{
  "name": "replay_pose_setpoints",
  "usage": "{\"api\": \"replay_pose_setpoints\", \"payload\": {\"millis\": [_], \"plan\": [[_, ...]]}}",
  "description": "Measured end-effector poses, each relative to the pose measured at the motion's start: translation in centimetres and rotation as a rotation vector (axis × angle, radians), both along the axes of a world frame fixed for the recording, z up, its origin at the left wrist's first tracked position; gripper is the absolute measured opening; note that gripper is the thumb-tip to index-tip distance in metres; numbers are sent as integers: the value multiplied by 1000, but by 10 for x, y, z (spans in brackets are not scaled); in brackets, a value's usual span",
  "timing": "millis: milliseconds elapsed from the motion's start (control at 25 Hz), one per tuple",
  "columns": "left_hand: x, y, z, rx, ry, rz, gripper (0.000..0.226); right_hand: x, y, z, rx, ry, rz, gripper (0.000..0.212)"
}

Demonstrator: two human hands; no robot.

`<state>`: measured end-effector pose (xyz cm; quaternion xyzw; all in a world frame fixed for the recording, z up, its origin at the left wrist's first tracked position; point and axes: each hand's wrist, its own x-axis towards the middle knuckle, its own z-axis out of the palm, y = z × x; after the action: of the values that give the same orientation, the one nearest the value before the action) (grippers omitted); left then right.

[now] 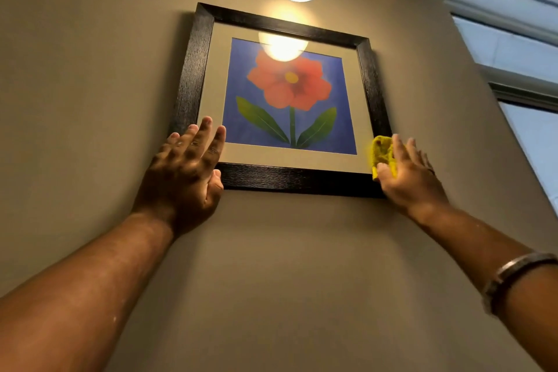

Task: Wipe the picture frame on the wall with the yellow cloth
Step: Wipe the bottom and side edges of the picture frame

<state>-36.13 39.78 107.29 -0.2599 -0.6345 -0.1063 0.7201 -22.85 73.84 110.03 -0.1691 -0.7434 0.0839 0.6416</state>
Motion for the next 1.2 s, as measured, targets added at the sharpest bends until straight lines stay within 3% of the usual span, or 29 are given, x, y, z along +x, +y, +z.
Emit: {"api": "replay_pose_setpoints", "payload": {"millis": [120,240,440,640,800,920,1000,1120,1200], "plan": [[2,-1,1,-5,-31,-10,69,-24,-57,-19,179,9,-33,80],[3,-5,-1,-46,-51,3,67,-37,-111,-37,461,-140,84,93],[26,-11,8,-118,-237,71,73,13,-80,2,603,-573,248,53],[82,59,7,-102,-204,44,69,25,-74,10,693,-321,235,51],[100,110,-2,-106,-329,210,60,28,-68,13,649,-235,133,56],[115,106,-15,-32,-428,62,35,32,-73,-7,666,-279,182,32],[124,97,-34,-50,-499,50,35,35,-84,-32,691,-317,242,21],[136,73,-72,-21,-688,-20,38,35,-107,-78,656,-430,323,25],[141,41,-103,-63,-871,-62,26,32,-132,-111,636,-559,378,30]]}}
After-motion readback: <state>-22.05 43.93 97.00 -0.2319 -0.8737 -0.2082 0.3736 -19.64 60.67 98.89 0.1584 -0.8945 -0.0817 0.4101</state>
